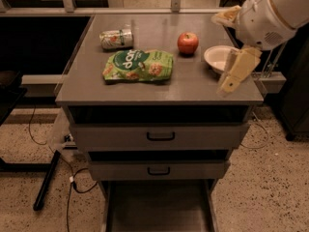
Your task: Place green rice chip bag into bottom drawer
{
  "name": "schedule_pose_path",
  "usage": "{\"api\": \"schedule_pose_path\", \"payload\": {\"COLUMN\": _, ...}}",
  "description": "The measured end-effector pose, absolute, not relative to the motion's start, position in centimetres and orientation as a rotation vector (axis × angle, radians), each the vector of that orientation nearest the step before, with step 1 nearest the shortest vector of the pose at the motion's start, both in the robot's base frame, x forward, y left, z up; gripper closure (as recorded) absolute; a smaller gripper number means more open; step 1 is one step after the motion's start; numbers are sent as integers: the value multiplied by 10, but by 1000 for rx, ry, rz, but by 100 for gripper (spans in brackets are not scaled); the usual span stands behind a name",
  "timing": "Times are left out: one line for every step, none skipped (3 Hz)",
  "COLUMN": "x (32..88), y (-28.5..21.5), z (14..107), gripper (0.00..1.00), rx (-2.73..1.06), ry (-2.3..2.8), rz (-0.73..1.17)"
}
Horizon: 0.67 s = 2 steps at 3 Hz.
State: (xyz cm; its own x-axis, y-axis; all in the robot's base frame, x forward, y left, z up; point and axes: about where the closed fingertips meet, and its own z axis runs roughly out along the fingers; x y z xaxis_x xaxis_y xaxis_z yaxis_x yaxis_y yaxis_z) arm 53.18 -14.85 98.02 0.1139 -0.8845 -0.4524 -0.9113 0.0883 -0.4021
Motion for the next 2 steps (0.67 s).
{"api": "schedule_pose_path", "payload": {"x": 571, "y": -125, "z": 966, "gripper": 0, "rx": -1758, "ry": 1691, "rz": 162}}
{"api": "schedule_pose_path", "payload": {"x": 571, "y": -125, "z": 965, "gripper": 0, "rx": -1758, "ry": 1691, "rz": 162}}
